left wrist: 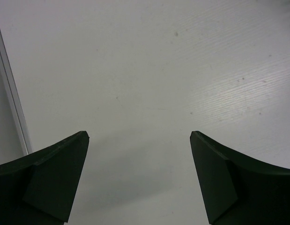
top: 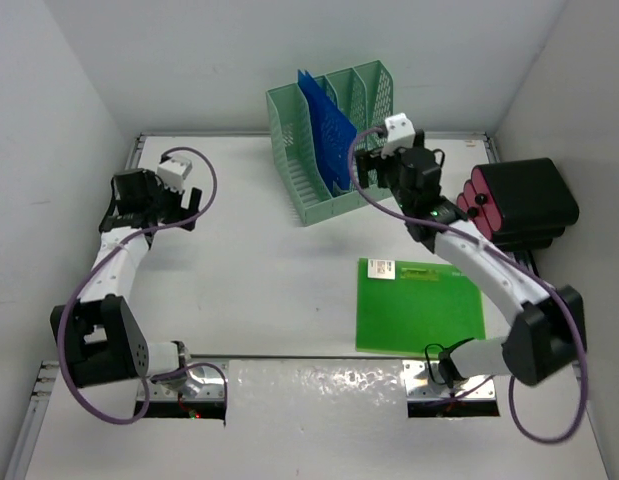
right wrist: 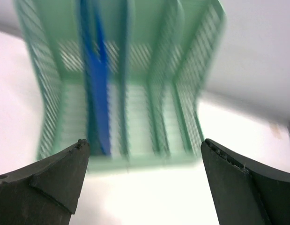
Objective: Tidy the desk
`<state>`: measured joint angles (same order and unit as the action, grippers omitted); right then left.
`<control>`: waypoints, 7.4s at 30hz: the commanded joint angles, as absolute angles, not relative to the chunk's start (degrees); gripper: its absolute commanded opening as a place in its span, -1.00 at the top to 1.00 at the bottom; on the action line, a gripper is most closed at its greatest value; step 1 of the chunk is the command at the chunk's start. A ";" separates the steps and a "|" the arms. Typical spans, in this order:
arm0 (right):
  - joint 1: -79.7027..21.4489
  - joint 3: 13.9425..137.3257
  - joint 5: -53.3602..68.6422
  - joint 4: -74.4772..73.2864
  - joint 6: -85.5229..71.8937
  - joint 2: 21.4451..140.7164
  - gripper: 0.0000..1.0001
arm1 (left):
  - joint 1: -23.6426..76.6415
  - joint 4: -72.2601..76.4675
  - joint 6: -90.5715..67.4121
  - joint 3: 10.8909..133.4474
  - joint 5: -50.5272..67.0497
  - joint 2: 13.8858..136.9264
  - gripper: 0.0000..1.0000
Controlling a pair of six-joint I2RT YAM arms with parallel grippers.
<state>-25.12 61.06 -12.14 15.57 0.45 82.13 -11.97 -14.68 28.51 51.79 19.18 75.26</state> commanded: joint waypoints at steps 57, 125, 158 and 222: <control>14.07 21.45 8.43 3.43 -12.12 74.38 -0.61 | 22.76 -20.83 28.74 55.99 17.14 75.59 -0.80; -3.08 14.24 45.35 43.95 -32.61 90.88 0.22 | 23.47 -12.66 32.78 48.08 3.34 92.11 -0.77; -13.88 10.55 32.10 80.52 -55.99 97.93 1.00 | 23.73 -10.10 39.54 46.32 7.20 76.92 -0.79; -33.93 27.78 21.98 23.29 -9.23 69.53 1.00 | 31.90 -44.74 61.37 72.60 47.56 101.61 1.00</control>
